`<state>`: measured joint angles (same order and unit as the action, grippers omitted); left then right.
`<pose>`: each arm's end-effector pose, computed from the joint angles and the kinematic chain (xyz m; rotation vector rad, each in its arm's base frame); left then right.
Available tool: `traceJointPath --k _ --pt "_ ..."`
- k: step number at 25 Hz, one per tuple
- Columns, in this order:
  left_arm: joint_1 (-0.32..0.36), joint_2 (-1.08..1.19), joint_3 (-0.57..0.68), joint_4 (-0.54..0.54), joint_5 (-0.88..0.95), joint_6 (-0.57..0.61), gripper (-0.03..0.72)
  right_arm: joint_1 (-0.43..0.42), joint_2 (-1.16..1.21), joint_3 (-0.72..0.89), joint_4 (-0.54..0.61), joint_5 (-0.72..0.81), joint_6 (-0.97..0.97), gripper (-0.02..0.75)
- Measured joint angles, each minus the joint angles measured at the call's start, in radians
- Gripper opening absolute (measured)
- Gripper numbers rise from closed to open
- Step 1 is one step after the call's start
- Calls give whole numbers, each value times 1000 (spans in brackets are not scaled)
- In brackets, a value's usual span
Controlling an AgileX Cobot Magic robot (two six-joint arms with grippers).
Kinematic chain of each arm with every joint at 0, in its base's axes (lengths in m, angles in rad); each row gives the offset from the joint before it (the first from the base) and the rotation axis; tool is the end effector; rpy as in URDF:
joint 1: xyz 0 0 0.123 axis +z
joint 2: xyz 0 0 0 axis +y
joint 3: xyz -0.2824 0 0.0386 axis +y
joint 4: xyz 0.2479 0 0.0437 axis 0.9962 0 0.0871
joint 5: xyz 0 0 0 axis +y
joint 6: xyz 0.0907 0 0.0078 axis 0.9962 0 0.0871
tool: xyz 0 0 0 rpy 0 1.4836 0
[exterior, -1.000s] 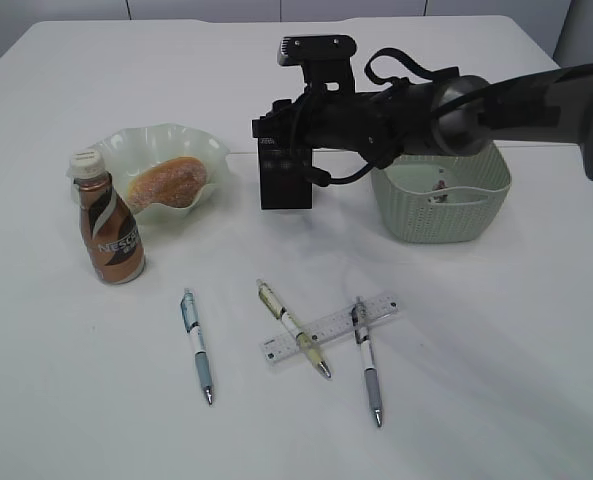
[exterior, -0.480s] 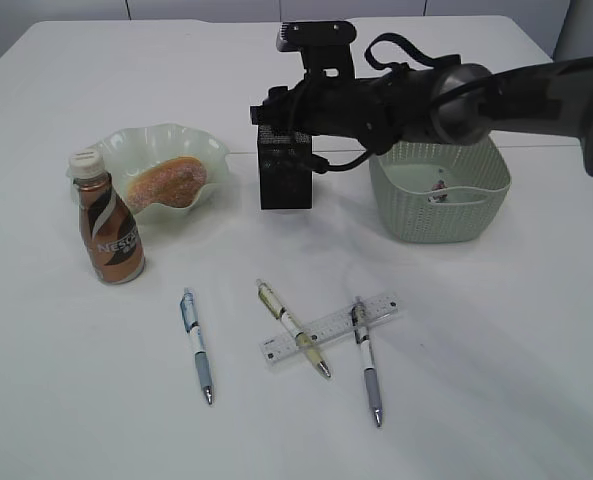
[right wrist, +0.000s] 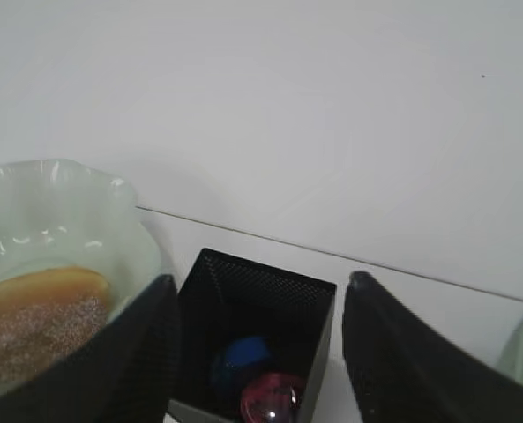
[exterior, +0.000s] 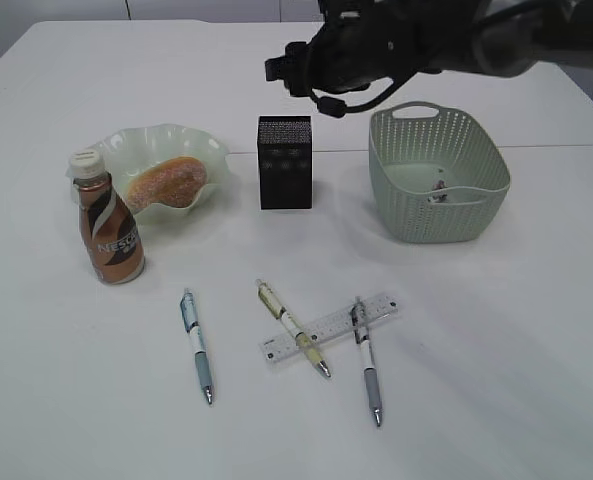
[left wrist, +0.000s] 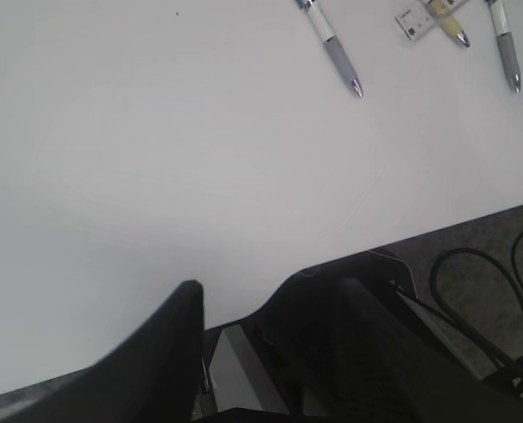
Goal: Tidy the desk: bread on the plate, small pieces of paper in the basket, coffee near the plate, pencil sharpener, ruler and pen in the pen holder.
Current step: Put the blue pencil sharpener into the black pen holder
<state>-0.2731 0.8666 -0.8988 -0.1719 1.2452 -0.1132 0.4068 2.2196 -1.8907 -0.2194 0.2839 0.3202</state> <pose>0.1230 -0.0498 0.3339 0.1924 2.7106 -0.3523 0.4880 0.2042 0.2408 -0.2742 2.0806 0.2489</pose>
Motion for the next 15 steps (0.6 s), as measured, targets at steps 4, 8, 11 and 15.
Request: traceJointPath --k 4,8,11,15 --pt "0 0 0 0 0 0 352 3 -80 0 2 168 0 461" --pt "0 0 0 -2 0 0 353 12 -165 -1 4 375 -24 461" --pt "0 0 0 -9 0 0 353 28 -220 -2 6 555 -83 461" --pt "0 0 0 -11 0 0 353 49 -271 -2 13 775 -107 461"
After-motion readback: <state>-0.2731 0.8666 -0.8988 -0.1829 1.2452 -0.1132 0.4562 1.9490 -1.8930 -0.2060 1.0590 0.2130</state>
